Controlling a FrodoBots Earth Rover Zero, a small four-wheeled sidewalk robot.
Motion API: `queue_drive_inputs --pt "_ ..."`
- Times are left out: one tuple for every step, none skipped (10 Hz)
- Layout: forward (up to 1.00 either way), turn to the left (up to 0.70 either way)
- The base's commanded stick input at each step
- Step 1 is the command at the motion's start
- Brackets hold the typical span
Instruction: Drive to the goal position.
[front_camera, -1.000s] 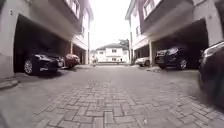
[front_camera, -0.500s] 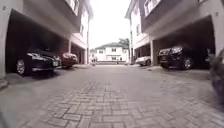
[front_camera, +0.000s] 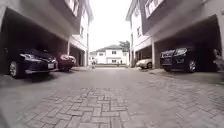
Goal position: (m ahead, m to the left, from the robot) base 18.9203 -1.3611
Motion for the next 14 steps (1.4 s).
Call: queue_drive_inputs --pt "0.70 0.00" --pt "0.70 0.00" --pt "0.70 0.00" --pt "0.70 0.00" --pt "0.70 0.00" --pt "0.70 0.00" --pt "0.70 0.00" --pt "0.70 0.00" --pt "0.70 0.00" --pt "0.70 0.00" --pt "0.70 0.00" --pt "0.70 0.00" --pt "0.70 0.00" --pt "0.70 0.00"
